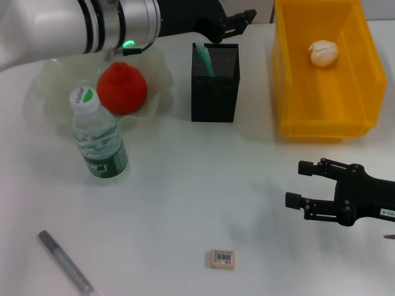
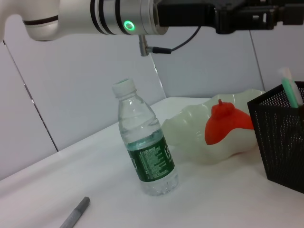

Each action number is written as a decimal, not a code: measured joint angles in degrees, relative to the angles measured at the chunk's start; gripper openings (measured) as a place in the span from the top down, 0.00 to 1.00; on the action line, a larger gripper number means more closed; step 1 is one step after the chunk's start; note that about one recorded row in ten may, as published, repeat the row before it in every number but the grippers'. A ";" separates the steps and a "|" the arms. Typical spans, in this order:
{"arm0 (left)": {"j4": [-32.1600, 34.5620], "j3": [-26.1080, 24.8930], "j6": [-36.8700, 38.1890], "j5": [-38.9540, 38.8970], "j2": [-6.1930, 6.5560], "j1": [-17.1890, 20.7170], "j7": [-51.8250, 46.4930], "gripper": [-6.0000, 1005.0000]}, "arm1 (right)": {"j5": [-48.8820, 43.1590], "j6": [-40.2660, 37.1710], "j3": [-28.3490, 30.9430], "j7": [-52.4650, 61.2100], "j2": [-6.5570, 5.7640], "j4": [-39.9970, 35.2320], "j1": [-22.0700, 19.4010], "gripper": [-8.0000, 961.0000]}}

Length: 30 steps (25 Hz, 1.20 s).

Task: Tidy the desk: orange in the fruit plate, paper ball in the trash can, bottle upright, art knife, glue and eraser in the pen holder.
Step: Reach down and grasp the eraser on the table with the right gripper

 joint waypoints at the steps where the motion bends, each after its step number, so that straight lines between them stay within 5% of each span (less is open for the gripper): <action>1: 0.13 -0.78 1.12 0.06 0.10 0.00 -0.24 0.65 | 0.00 0.00 0.00 0.00 0.00 -0.03 0.00 0.12; 6: 3.70 -5.69 8.49 0.19 0.22 1.11 -1.28 0.38 | 0.00 -0.40 0.19 0.24 0.00 -0.23 0.00 0.12; 11: 20.11 -7.93 18.51 0.44 0.19 10.31 -2.94 0.18 | -0.01 -1.95 0.72 0.84 0.00 -0.88 0.00 0.12; 13: 25.90 -9.02 25.83 -2.33 0.09 15.37 -1.90 0.18 | -0.10 -3.53 0.77 3.26 0.04 -3.83 0.00 0.12; 20: 20.46 -15.11 38.95 -10.70 -0.02 22.37 7.62 0.18 | -2.90 -5.09 -1.90 14.05 0.03 -16.26 0.26 0.12; 30: 4.80 -22.65 54.14 -13.79 -0.14 32.88 23.90 0.18 | -21.08 -6.75 -20.87 47.64 0.00 -43.33 7.66 0.12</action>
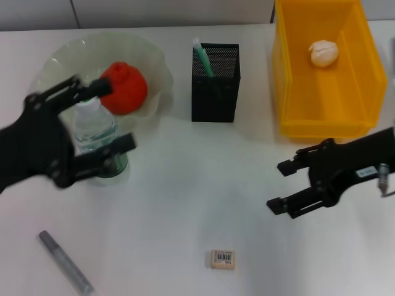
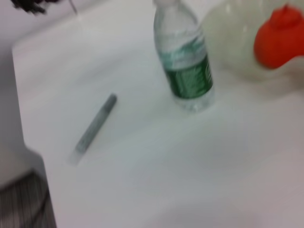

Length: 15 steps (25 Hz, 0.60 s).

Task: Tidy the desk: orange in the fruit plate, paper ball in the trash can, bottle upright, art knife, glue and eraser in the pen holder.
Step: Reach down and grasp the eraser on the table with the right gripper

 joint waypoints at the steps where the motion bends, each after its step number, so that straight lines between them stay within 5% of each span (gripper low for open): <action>1: -4.02 -2.08 3.08 -0.50 0.08 1.43 3.47 0.18 | -1.50 -0.41 -2.14 2.81 0.03 -1.64 1.37 0.13; 8: -15.22 -11.17 5.64 2.89 0.38 2.78 9.23 0.18 | -12.16 -0.13 -19.93 19.55 0.14 -6.77 11.33 0.13; 15: -16.70 -16.24 4.76 9.23 0.30 2.90 9.90 0.18 | -17.12 2.29 -36.50 29.77 0.38 -6.77 18.54 0.13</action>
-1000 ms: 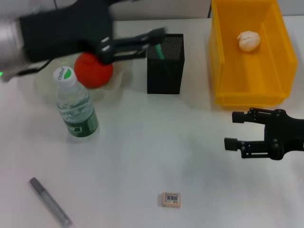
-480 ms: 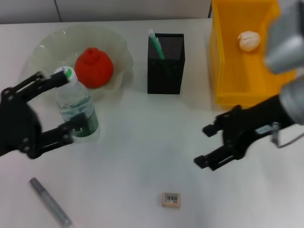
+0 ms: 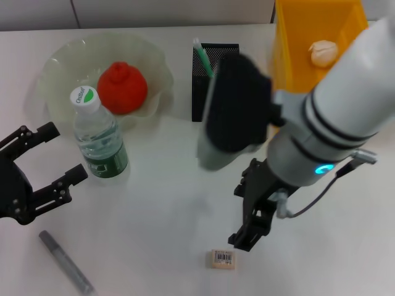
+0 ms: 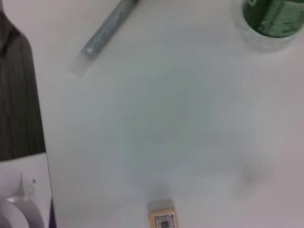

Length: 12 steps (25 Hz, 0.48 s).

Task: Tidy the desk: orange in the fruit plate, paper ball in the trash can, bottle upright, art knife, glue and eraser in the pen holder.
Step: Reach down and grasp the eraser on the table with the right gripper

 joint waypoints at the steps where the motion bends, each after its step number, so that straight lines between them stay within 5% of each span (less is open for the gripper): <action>1: -0.31 -0.44 -0.40 0.45 0.00 0.01 0.01 0.18 | -0.19 0.45 -1.29 0.76 0.02 0.22 0.58 0.13; 12: -2.06 -1.54 -2.19 0.86 0.11 0.07 0.63 0.18 | 0.00 3.83 -11.30 5.08 0.33 4.84 5.00 0.13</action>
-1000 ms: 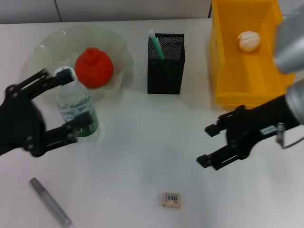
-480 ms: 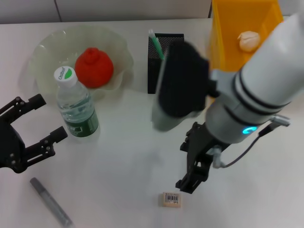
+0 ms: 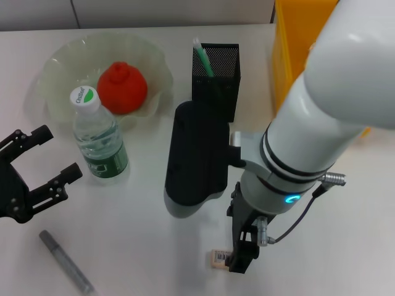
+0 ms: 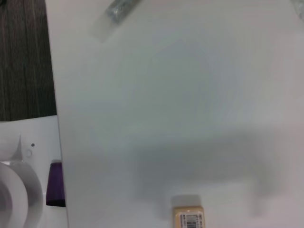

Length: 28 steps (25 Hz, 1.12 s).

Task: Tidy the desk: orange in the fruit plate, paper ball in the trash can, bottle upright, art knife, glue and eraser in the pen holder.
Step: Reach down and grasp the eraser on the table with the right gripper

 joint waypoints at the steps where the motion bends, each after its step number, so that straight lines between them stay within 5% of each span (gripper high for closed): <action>1: -0.01 -0.01 -0.04 0.00 0.00 -0.02 0.00 0.18 | 0.04 0.30 -0.35 0.23 0.00 0.24 0.20 0.13; 28: -1.67 -0.01 -1.05 0.02 -0.07 -0.66 -0.08 0.18 | 1.48 3.26 -3.84 1.07 -0.01 0.83 0.71 0.13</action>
